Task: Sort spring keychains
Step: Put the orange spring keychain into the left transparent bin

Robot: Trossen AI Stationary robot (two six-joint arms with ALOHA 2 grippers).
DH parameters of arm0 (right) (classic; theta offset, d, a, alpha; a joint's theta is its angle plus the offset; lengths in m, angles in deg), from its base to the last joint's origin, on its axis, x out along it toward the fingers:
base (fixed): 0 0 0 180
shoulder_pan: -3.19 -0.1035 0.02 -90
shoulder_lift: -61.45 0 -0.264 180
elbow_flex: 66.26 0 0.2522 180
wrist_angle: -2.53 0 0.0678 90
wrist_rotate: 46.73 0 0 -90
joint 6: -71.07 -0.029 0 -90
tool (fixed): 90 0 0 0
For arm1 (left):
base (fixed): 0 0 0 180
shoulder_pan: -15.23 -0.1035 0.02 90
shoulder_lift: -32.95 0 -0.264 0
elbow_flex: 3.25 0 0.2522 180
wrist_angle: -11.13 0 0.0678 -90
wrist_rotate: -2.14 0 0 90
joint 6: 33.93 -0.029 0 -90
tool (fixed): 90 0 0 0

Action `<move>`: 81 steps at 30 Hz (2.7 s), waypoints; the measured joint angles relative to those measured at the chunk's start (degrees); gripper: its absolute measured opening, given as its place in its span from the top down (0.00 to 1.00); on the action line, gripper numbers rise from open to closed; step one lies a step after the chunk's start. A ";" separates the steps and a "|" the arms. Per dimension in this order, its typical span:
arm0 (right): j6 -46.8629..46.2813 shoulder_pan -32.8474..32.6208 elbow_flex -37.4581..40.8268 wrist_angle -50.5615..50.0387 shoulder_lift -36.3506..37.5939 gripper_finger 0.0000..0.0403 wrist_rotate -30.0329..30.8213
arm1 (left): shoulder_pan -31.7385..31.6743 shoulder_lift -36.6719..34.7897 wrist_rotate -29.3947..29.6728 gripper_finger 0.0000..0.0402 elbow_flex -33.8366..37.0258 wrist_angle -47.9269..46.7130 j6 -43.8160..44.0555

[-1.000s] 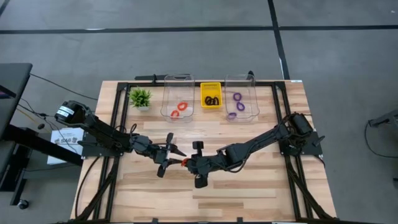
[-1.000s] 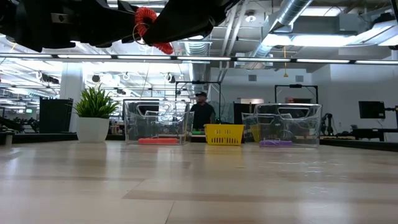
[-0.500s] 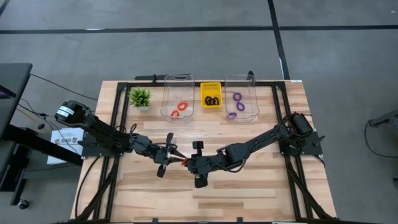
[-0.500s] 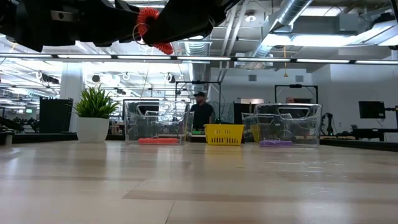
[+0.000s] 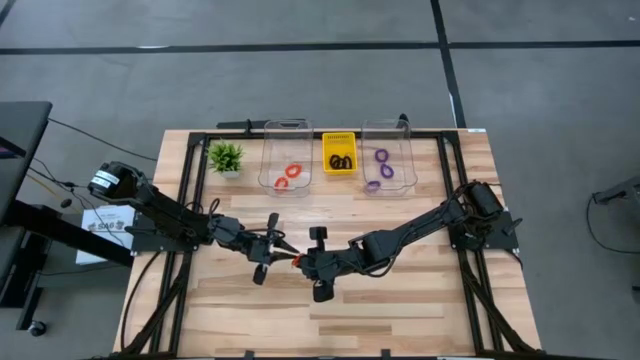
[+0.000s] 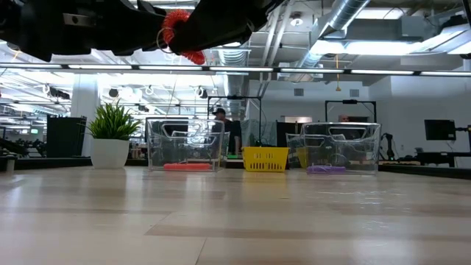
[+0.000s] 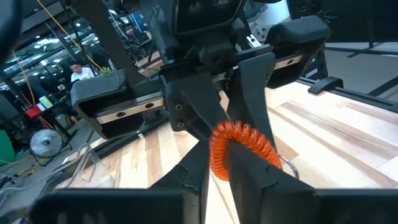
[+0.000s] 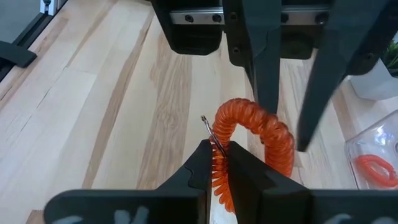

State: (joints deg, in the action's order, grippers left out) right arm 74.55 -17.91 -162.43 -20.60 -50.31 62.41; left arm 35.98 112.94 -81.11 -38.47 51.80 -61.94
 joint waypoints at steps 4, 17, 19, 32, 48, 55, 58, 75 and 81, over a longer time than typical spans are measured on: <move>0.08 0.25 0.00 0.59 -0.02 0.93 -0.29 | -0.78 0.00 0.00 0.80 0.00 -0.04 -0.08; 1.25 2.40 0.02 2.12 -0.04 0.94 -7.05 | -0.93 0.00 0.04 0.63 0.02 0.37 -6.43; 1.27 2.36 0.02 2.12 -0.04 0.93 -7.12 | -0.93 0.00 0.04 0.62 0.02 0.46 -6.43; 1.51 1.16 0.02 2.16 -0.04 0.94 -5.70 | -0.89 0.00 -0.07 0.63 0.02 0.48 -6.06; 1.07 -0.06 0.00 0.66 1.45 0.94 -1.58 | -0.83 0.00 0.05 0.63 0.00 0.48 -5.60; 1.04 0.57 0.00 0.92 1.44 0.95 -2.69 | -0.80 0.00 -2.69 0.64 0.00 1.03 -5.60; 1.03 0.59 0.00 0.87 1.44 0.94 -2.71 | -0.82 0.00 -3.43 0.66 0.00 1.44 -5.60; 0.94 0.59 0.00 0.85 1.44 0.95 -2.69 | -0.80 0.00 -3.93 0.89 0.00 2.65 -4.07; 0.88 0.59 -0.01 0.85 1.42 0.94 -2.69 | -0.80 0.00 -3.89 0.86 0.00 2.65 -4.07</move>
State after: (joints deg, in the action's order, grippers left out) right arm 75.43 -17.32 -162.44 -19.75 -48.89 59.72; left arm 35.18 112.94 -85.00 -38.47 54.45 -66.01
